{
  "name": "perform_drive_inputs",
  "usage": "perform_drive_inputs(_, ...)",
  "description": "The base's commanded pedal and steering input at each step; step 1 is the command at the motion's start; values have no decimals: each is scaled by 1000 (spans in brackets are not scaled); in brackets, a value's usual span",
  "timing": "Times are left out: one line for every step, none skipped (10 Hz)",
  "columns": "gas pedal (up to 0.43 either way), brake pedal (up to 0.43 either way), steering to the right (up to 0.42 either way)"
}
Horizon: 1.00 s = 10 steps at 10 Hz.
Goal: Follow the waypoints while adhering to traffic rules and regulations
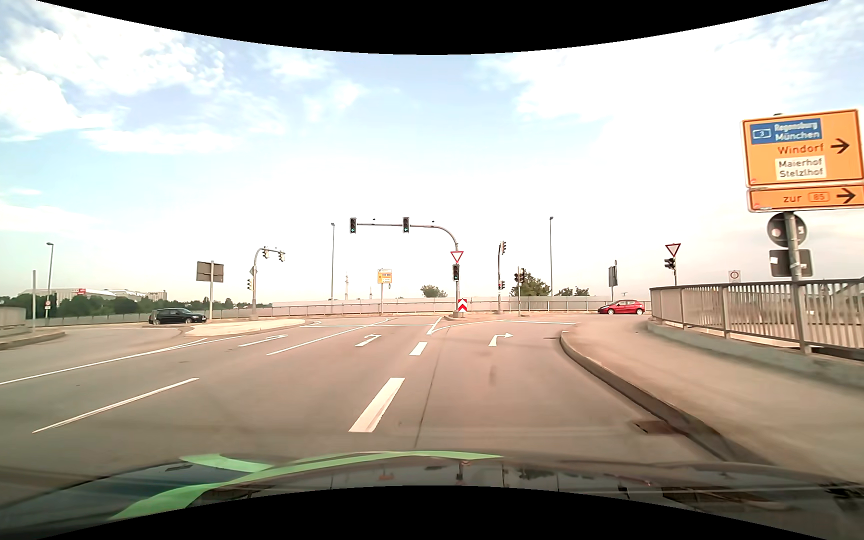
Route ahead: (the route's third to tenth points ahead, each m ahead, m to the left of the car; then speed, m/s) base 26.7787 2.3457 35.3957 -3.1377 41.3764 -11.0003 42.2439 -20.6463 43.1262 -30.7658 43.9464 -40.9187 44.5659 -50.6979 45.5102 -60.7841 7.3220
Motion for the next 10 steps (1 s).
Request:
perform_drive_inputs(98, 0, 9)
perform_drive_inputs(98, 0, 10)
perform_drive_inputs(98, 0, 14)
perform_drive_inputs(87, 0, 16)
perform_drive_inputs(87, 0, 17)
perform_drive_inputs(87, 0, 20)
perform_drive_inputs(87, 0, 25)
perform_drive_inputs(87, 0, 29)
perform_drive_inputs(87, 0, 33)
perform_drive_inputs(87, 0, 37)
